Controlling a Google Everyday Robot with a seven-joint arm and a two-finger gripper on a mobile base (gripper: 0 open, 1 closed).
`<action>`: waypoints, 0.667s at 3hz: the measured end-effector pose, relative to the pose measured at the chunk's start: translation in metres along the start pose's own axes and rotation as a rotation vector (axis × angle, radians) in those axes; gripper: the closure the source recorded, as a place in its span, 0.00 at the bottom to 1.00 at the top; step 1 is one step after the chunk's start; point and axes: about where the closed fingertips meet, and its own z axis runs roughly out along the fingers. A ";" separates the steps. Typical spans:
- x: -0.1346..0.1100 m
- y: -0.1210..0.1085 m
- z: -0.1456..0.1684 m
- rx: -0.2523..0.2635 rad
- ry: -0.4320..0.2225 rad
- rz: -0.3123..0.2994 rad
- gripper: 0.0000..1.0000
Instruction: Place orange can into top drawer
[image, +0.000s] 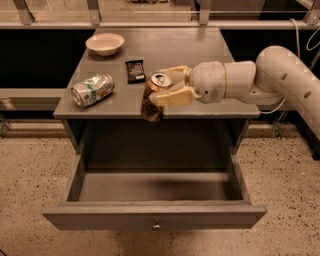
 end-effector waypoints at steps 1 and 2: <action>0.009 0.026 -0.006 -0.070 -0.038 -0.055 1.00; 0.011 0.028 -0.005 -0.073 -0.036 -0.061 1.00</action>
Offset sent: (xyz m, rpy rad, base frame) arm -0.0218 -0.0042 -0.0088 0.0231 -0.0398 0.0681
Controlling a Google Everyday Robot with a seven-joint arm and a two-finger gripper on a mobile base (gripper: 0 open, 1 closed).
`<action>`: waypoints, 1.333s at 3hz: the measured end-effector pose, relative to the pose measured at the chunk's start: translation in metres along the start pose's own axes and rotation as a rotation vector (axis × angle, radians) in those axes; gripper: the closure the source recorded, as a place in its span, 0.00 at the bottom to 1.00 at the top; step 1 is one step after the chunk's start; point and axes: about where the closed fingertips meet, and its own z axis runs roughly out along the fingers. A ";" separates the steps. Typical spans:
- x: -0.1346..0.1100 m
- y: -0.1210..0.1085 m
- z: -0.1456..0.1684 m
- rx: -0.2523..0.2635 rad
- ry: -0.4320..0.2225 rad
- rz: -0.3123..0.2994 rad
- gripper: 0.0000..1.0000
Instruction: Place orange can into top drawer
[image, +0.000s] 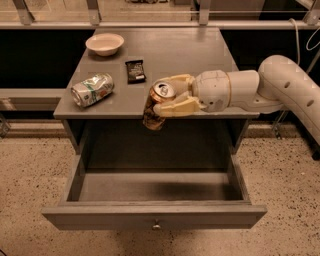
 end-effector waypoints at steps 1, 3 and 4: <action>0.005 -0.001 0.000 0.006 0.005 0.007 1.00; 0.094 0.033 -0.015 -0.023 -0.073 -0.002 1.00; 0.094 0.033 -0.015 -0.023 -0.073 -0.002 1.00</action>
Offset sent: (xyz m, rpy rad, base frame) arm -0.0271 -0.0467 -0.1422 0.1491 -0.0210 -0.0060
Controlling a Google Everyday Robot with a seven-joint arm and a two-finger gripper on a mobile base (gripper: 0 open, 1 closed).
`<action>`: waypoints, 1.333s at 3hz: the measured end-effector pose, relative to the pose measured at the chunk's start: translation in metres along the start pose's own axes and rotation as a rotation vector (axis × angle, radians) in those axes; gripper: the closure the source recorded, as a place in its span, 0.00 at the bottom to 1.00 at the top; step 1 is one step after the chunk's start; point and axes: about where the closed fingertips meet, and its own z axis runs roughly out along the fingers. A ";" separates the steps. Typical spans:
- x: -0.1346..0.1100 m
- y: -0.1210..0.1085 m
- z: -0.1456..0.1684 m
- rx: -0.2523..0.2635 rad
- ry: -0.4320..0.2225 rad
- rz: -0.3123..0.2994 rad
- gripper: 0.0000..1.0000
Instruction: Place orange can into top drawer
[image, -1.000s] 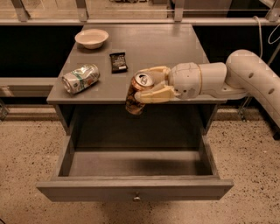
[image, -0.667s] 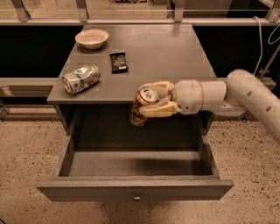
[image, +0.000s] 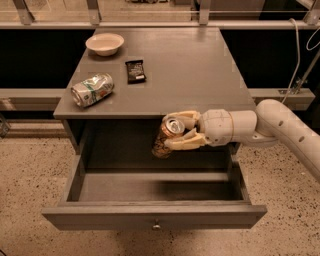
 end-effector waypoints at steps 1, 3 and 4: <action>0.030 0.012 -0.006 0.014 0.049 0.049 1.00; 0.103 0.047 -0.039 0.074 0.247 0.184 1.00; 0.121 0.050 -0.043 0.075 0.241 0.183 1.00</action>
Offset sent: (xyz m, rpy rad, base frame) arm -0.0439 -0.0629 -0.1299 -0.3181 0.2206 -0.1507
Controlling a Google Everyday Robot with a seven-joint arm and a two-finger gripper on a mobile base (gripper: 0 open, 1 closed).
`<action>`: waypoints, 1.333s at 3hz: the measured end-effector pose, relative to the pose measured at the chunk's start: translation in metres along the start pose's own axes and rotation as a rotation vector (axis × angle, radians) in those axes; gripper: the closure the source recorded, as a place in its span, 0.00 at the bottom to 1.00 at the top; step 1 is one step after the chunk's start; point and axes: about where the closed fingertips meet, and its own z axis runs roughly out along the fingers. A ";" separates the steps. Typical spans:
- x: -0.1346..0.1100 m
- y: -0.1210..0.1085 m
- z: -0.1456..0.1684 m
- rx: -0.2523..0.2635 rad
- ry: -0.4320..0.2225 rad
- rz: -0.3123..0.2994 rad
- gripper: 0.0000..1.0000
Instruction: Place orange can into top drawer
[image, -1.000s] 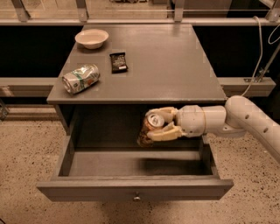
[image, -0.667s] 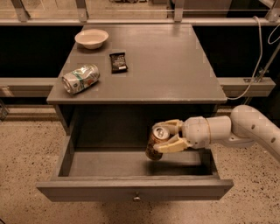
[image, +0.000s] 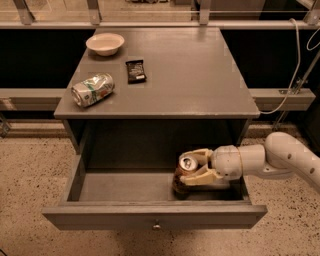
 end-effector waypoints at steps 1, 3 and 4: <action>0.009 -0.001 0.001 0.040 -0.032 -0.080 0.83; 0.006 0.000 0.005 0.028 -0.032 -0.101 0.37; 0.006 0.000 0.007 0.024 -0.033 -0.101 0.14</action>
Offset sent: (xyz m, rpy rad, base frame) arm 0.0004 -0.0015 -0.0082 0.0189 -0.0530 -0.0153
